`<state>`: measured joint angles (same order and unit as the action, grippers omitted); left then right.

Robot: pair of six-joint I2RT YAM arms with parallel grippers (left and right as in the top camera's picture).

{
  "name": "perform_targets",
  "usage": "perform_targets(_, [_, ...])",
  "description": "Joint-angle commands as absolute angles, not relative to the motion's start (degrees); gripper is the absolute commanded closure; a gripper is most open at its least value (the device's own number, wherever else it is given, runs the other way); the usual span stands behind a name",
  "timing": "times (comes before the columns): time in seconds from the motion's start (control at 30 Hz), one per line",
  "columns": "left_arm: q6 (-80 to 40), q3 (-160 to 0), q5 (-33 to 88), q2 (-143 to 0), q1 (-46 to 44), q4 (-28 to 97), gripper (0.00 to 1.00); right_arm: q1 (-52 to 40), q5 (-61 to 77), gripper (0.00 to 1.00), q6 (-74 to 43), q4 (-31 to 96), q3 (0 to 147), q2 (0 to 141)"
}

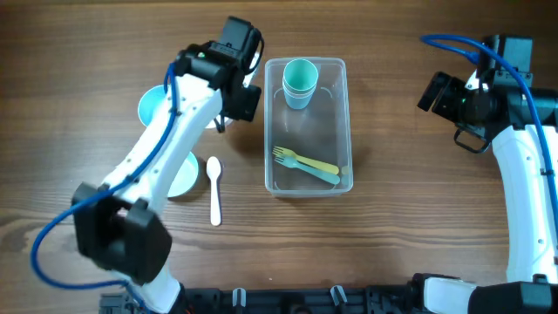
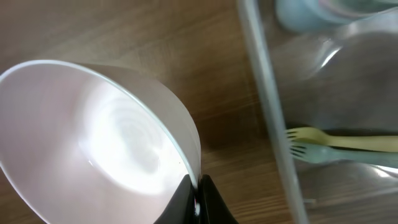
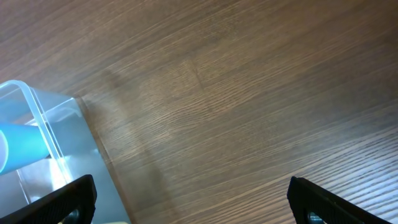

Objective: Pack container
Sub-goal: 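Carry the pink bowl into the container and release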

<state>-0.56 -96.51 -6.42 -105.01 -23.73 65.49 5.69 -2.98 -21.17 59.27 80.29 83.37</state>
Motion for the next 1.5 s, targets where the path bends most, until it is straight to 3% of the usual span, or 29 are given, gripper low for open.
perform_targets(0.0, [-0.23, -97.58, -7.07, -101.08, -27.70, 66.54, 0.96, 5.91, -2.48, 0.00, -21.15, 59.11, 79.90, 83.92])
perform_targets(0.3, [-2.83, -97.58, -7.40, -99.77, -48.10, 60.73, 0.96, 5.91, -2.48, 0.00, -21.15, 59.11, 79.90, 83.92])
perform_targets(0.87, [7.29, -97.51, -11.27, -117.56, -45.87, 50.43, 0.96, 5.91, -2.48, 0.00, -21.17, 59.11, 79.90, 83.92])
perform_targets(1.0, [7.31, -97.51, -9.26, -117.54, -45.63, 49.45, 0.82, 5.91, -2.48, 0.00, -21.17, 59.11, 79.90, 83.92])
perform_targets(1.1, [7.07, -97.54, -9.26, -115.57, -46.28, 52.42, 0.62, 5.91, -2.48, 0.00, -21.17, 59.11, 79.90, 83.92])
perform_targets(1.33, [-1.89, -97.54, -10.09, -96.92, -44.95, 58.92, 0.51, 5.91, -2.48, 0.00, -21.15, 59.11, 79.90, 83.92])
perform_targets(1.4, [-15.55, -97.51, -14.06, -90.80, -40.14, 66.74, 0.46, 5.91, -2.48, 0.00, -21.17, 59.11, 79.90, 83.92])
perform_targets(1.47, [-26.11, -97.51, -14.76, -89.30, -31.73, 76.88, 0.48, 5.91, -2.48, 0.00, -21.17, 59.11, 79.90, 83.92])
